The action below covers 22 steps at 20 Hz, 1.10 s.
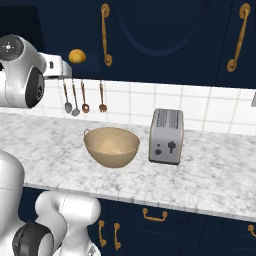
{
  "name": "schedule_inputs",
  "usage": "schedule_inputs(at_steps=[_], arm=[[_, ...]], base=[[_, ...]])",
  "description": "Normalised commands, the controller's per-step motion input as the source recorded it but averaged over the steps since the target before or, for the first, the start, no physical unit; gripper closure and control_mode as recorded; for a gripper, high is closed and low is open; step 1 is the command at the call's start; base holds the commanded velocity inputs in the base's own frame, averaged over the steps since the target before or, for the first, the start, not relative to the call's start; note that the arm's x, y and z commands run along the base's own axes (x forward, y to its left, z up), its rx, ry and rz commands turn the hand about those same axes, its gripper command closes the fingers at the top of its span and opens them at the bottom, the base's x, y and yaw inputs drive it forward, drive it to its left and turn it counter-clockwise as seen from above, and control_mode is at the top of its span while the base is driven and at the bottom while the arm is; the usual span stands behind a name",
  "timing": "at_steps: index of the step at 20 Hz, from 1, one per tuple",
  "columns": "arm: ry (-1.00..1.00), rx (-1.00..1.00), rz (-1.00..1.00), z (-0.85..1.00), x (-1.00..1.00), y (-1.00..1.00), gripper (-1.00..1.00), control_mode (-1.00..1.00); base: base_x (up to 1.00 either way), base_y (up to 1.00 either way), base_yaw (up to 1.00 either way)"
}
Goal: Open the cabinet, pick up the bread from the cabinet and place it in the basket. Then move the basket to the dining counter.
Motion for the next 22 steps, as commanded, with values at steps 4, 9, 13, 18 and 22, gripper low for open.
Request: schedule_inputs(at_steps=[4, 9, 13, 18, 22], arm=[[0.02, -0.13, -0.08, 0.04, 0.40, 0.17, -1.00, -1.00], [0.11, 0.14, -0.03, 0.05, 0.65, -0.22, -1.00, -1.00], [-0.07, 0.03, -0.11, -0.01, 0.47, 0.19, -1.00, -1.00], [0.02, 0.00, -0.05, 0.00, 0.51, 0.12, -1.00, -1.00], [0.04, 0.00, 0.00, 0.02, 0.70, 0.01, -1.00, -1.00]], base=[[0.00, 0.00, 0.00], [0.00, 0.00, 0.00], [0.00, 0.00, 0.00], [0.00, 0.00, 0.00], [0.00, 0.00, 0.00]])
